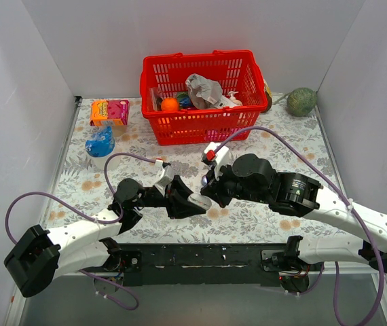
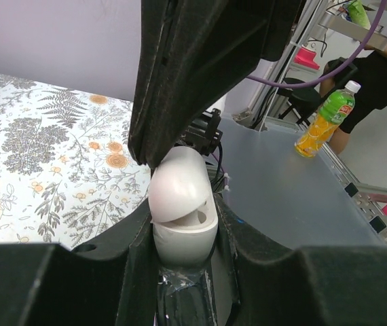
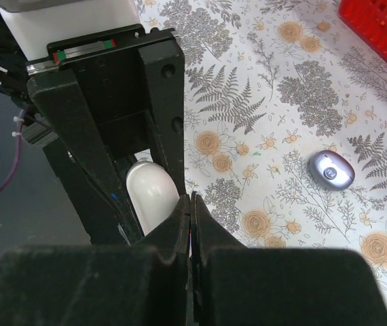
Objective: Insert the wireless bluetooth earbuds into the charging case
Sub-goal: Close the charging case, then place the charging case at the center of the board.
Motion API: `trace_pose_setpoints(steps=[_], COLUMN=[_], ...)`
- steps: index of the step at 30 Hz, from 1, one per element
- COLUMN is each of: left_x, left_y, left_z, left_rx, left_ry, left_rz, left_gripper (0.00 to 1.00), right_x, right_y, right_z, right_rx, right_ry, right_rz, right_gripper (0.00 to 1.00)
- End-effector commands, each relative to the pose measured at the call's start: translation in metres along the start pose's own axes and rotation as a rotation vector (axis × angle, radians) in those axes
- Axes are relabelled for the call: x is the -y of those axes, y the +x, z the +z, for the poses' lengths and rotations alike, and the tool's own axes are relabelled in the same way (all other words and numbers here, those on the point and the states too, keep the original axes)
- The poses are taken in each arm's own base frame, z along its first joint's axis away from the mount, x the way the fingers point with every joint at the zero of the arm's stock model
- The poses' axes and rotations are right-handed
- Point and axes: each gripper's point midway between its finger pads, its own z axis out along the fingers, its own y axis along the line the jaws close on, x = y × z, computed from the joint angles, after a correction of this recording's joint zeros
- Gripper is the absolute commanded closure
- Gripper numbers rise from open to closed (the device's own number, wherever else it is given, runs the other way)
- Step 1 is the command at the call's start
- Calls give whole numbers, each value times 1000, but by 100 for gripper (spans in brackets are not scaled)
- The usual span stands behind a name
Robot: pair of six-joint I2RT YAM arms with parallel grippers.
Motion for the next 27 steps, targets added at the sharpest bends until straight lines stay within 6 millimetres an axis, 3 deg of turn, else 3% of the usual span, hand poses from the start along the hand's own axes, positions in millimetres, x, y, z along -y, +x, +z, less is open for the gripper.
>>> trace_pose_setpoints(steps=[1,11,16,18,19,20,21,23,25,27], left_x=[3,2,-1,-6,-11,-19,-42,-69,-101,-123], left_y=[-19,-20,-24,-25,-24,-24,-20,-7,-8,12], left_z=[3,3,5,6,5,5,-1,-13,-29,-44], left_rx=[41,43,51,55,52,49,49,24,52,6], left_ry=[-3,-12,-28,-54,-82,-123,-261,-431,-623,-745], left_rz=[59,60,60,59,51,57,12,-66,-132,-288], left_gripper=[100,100,100,100,100,100,100,100,100,100], right_x=[-14,-10,-23,-1,11,43,56,75,83,87], right_y=[-13,-14,-8,-13,-20,-33,-27,-37,-17,8], right_z=[-3,-8,-5,-7,-11,-33,-38,-65,-62,-52], right_rx=[35,42,7,38,82,187,217,350,332,263], right_ry=[-72,-53,-128,6,81,249,313,392,419,440], right_rz=[-1,7,-13,28,86,132,152,214,220,232], right_gripper=[99,99,99,99,99,99,99,97,96,96])
